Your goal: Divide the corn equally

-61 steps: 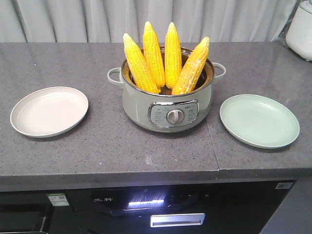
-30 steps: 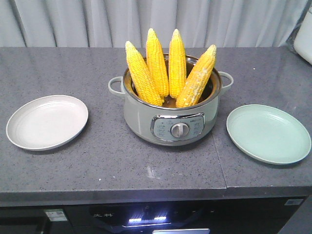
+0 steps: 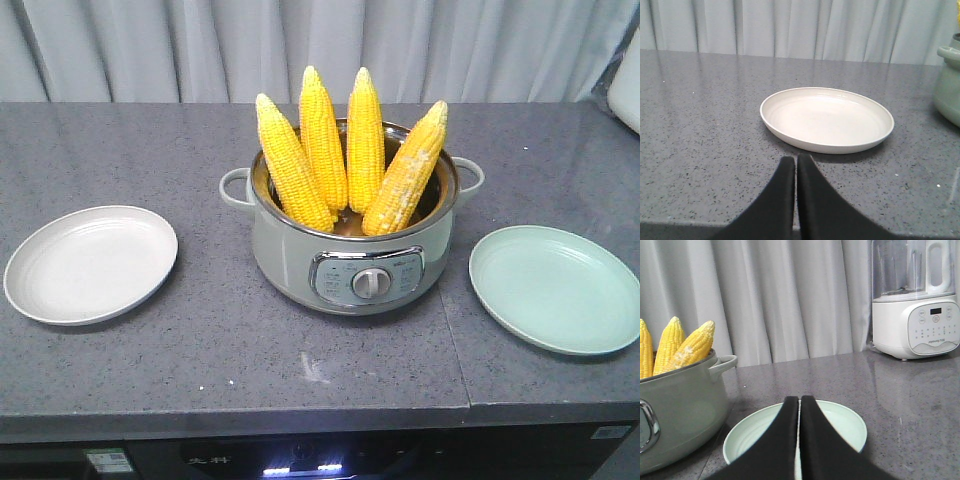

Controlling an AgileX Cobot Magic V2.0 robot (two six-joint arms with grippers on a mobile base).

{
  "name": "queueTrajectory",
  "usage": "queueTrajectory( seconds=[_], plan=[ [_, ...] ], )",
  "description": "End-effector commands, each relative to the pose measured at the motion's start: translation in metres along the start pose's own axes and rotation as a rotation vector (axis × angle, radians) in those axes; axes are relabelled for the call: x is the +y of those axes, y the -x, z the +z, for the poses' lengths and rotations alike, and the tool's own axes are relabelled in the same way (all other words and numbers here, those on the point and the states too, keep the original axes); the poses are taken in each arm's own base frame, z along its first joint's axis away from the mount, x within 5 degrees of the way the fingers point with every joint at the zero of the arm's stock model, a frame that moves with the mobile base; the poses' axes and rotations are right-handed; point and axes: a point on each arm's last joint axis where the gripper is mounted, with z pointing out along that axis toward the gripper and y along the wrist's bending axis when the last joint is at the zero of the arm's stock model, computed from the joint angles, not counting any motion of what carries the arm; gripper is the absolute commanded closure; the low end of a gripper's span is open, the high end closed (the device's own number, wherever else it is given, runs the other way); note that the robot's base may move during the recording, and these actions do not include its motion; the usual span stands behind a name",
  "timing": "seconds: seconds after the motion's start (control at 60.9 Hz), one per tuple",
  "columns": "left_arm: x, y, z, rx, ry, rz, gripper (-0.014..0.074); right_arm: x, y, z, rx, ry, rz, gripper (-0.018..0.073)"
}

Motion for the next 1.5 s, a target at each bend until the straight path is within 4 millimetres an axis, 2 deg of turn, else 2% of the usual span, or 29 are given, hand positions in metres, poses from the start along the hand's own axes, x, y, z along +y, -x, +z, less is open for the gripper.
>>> queueTrajectory(
  seconds=[0.0,1.479],
  plan=[
    [-0.0009,0.0162,-0.0029,-0.104,-0.003,-0.009,0.0602,0.001,0.001,-0.0004,-0.062,0.012,-0.007,0.0561],
    [-0.0009,0.0162,-0.0029,-0.104,-0.003,-0.009,0.0602,0.001,0.001,-0.0004,-0.062,0.012,-0.007,0.0561]
  ],
)
